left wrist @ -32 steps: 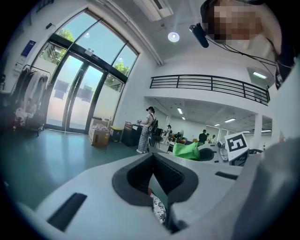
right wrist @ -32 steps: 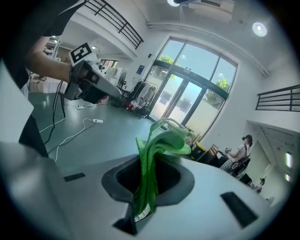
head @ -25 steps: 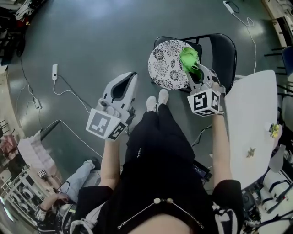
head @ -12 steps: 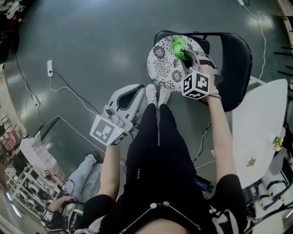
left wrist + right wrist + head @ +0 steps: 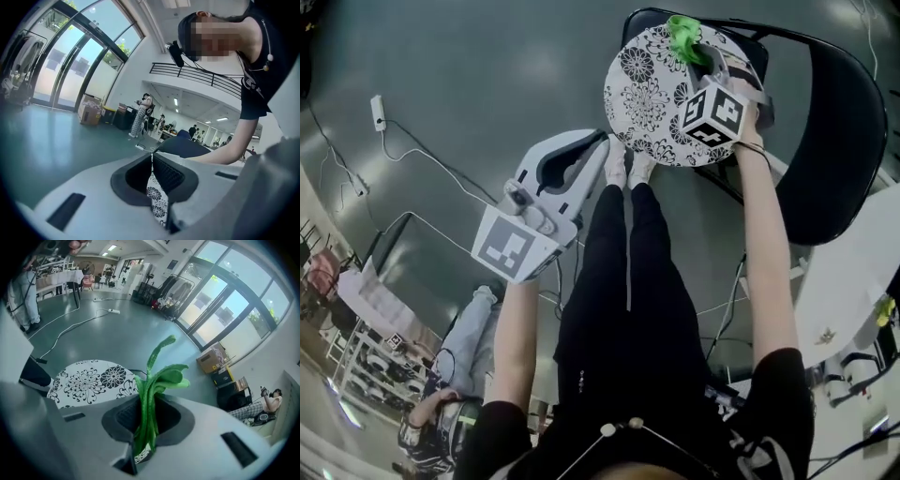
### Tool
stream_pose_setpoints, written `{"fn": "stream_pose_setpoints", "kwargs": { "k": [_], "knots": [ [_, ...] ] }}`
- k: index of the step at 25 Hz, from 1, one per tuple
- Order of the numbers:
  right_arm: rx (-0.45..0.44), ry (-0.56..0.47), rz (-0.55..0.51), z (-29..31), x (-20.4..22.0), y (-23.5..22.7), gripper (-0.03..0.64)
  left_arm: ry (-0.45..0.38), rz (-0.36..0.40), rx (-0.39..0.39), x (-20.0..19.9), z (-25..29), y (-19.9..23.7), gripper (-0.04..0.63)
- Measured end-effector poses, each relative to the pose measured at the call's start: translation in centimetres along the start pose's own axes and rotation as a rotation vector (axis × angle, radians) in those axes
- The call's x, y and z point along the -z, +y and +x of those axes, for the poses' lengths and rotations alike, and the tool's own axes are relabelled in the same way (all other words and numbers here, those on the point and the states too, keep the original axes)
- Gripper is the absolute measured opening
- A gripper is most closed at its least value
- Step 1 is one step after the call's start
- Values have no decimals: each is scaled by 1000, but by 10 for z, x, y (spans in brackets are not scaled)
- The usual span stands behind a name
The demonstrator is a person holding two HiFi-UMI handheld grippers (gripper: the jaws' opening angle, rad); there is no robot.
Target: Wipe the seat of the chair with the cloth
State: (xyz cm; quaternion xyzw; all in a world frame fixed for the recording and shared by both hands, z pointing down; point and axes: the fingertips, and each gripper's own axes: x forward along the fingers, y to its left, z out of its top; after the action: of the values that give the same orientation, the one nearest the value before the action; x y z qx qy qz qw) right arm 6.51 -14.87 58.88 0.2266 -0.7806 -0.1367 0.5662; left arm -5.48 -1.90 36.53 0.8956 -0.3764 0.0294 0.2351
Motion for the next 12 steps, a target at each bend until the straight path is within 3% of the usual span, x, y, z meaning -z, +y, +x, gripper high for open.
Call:
{"fn": "stream_pose_setpoints", "kwargs": {
  "k": [5, 9, 12],
  "knots": [
    [-4, 77, 120, 46, 29, 2, 57, 118, -15, -45, 49, -5, 15, 5],
    [19, 128, 155, 63, 50, 1, 57, 62, -97, -71, 52, -10, 25, 5],
    [18, 115, 52, 75, 48, 4, 57, 43, -133, -98, 55, -8, 37, 5]
  ]
}}
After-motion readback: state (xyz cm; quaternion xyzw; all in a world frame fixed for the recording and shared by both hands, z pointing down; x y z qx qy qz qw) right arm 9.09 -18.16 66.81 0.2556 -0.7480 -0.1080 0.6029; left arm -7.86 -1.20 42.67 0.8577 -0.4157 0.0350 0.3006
